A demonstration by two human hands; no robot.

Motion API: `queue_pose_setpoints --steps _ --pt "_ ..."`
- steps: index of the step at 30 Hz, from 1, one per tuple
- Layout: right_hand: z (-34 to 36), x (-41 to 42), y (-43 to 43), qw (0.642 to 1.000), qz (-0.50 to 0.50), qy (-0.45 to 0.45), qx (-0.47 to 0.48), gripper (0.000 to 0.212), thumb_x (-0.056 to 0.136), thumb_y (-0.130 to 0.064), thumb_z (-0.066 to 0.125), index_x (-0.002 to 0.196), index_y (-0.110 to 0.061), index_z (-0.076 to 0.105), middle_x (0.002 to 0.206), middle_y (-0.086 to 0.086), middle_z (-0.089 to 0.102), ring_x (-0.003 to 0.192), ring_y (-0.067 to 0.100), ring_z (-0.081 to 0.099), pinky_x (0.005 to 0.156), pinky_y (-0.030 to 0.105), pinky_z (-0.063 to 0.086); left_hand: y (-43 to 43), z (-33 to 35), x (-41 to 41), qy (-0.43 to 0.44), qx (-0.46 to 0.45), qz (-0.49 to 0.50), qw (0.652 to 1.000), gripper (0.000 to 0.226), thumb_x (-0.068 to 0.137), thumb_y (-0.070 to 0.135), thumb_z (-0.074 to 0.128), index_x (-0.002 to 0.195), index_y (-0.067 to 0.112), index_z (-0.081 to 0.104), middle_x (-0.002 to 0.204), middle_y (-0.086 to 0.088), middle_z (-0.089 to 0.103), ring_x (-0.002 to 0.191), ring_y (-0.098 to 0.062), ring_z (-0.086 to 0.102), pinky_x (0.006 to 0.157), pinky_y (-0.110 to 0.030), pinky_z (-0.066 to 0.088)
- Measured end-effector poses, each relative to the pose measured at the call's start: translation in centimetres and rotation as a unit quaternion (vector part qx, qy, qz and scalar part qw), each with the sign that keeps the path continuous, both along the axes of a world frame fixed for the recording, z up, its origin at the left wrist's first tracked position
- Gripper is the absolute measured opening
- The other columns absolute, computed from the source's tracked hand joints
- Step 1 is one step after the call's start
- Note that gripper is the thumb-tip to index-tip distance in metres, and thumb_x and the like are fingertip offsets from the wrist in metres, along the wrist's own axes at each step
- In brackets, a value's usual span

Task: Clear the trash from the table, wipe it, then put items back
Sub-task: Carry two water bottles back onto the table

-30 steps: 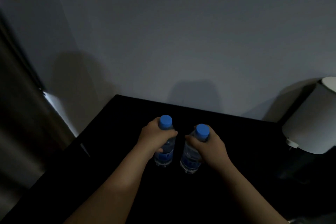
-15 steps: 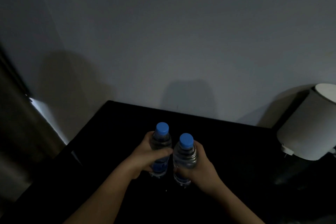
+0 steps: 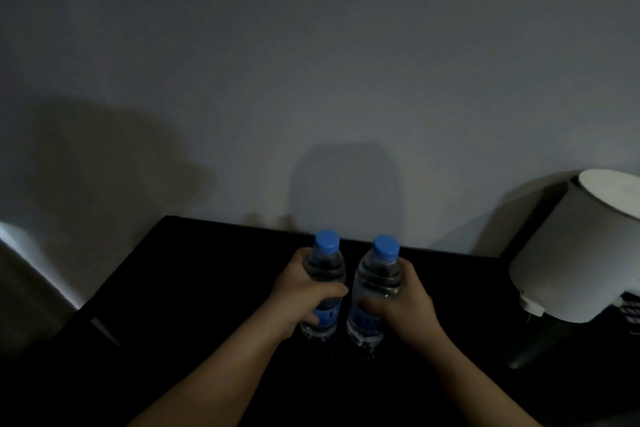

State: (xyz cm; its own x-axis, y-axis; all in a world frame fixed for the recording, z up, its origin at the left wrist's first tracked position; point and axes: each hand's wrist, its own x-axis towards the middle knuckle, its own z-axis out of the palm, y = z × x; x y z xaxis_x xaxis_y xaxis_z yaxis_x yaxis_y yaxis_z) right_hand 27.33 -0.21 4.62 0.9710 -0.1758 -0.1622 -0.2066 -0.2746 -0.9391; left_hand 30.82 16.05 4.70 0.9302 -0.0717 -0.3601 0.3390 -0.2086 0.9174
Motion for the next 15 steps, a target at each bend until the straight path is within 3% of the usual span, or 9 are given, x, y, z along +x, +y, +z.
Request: queue_pose_setpoints --steps 4,8,11,15 --pt "0.3 4.1 -3.5 0.998 -0.056 -0.017 -0.014 0.062 0.064 -0.006 0.081 0.112 -0.025 0.047 0.104 0.002 0.064 0.095 0.020 0.062 0.084 0.036 0.050 -4.1 1.0 4.9 -0.002 -0.002 -0.021 1.000 0.055 0.072 0.018 0.078 0.113 0.027 0.043 0.115 0.001 0.058 0.105 -0.022 0.060 0.072 -0.042 0.058" --pt "0.7 8.1 -6.9 0.997 -0.067 -0.028 -0.029 0.058 0.069 -0.004 0.079 0.109 -0.024 0.042 0.094 -0.004 0.059 0.090 0.018 0.059 0.079 0.032 0.045 -8.1 1.4 9.3 -0.012 -0.021 -0.040 0.999 0.056 0.074 0.016 0.077 0.116 0.026 0.040 0.112 0.003 0.056 0.104 -0.021 0.057 0.082 -0.048 0.056" --pt "0.7 10.5 -9.1 0.996 -0.081 -0.032 -0.020 0.060 0.070 -0.002 0.078 0.112 -0.020 0.040 0.086 -0.013 0.052 0.082 0.010 0.053 0.079 0.031 0.045 -10.9 1.2 12.0 -0.007 -0.027 -0.056 0.998 0.054 0.077 0.017 0.075 0.114 0.028 0.038 0.108 0.005 0.054 0.099 -0.019 0.055 0.079 -0.044 0.056" --pt "0.4 12.9 -11.6 0.994 -0.099 -0.046 -0.011 0.055 0.074 0.004 0.073 0.115 -0.012 0.041 0.088 -0.007 0.049 0.076 0.005 0.048 0.073 0.021 0.045 -14.0 0.2 14.5 -0.009 -0.024 -0.066 0.997 0.054 0.077 0.020 0.076 0.114 0.028 0.037 0.104 0.009 0.053 0.095 -0.016 0.054 0.075 -0.042 0.056"
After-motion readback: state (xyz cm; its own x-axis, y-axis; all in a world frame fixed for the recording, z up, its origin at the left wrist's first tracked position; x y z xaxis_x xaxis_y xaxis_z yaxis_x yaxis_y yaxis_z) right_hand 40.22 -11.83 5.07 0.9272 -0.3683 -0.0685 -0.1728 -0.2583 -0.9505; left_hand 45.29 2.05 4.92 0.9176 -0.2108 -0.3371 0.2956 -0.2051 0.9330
